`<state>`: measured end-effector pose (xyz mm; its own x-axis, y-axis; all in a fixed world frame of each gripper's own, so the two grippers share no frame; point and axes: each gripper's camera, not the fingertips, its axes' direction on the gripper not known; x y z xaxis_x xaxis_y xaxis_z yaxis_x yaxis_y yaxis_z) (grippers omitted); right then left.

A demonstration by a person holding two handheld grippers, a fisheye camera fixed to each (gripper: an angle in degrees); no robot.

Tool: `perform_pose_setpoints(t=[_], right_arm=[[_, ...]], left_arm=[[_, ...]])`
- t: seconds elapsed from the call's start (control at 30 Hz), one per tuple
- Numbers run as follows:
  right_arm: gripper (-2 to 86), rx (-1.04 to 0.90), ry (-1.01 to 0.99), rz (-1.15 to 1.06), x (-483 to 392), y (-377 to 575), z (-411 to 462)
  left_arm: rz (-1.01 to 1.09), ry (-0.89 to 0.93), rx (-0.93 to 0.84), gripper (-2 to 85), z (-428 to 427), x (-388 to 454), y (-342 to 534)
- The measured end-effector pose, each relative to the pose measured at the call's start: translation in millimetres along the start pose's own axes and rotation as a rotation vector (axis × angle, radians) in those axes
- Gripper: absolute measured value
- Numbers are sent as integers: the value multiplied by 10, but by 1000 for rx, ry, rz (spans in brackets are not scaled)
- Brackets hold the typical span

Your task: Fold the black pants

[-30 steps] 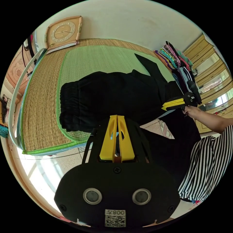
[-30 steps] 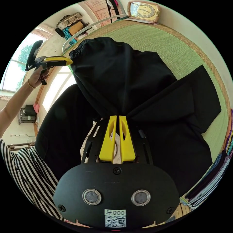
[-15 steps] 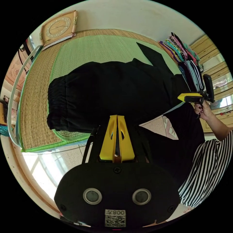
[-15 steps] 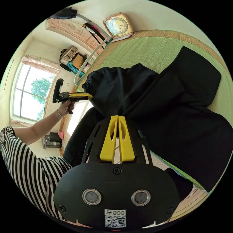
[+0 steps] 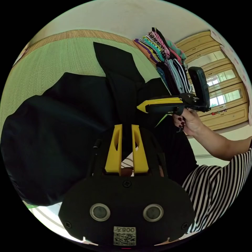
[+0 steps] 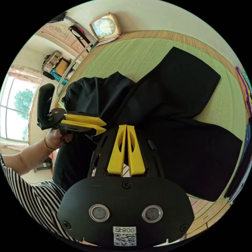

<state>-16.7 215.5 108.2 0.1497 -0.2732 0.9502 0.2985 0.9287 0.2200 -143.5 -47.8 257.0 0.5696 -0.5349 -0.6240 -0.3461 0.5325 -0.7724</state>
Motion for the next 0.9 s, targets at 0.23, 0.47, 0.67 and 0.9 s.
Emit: perform_pose_setpoints(t=[0.23, 0.47, 0.67, 0.9], right_arm=[[70, -28, 115, 5, 213, -1001, -174], [87, -101, 240, 13, 210, -1612, -23], [89, -217, 335, 22, 233, -1849, 176], [27, -220, 349, 10, 271, -1727, -41]], left_arm=[[-59, 46, -21, 77, 271, -63, -324], [-95, 39, 18, 75, 387, -62, -570], [-120, 88, 9, 57, 591, -47, -797], [-122, 131, 16, 17, 740, 75, -1019]])
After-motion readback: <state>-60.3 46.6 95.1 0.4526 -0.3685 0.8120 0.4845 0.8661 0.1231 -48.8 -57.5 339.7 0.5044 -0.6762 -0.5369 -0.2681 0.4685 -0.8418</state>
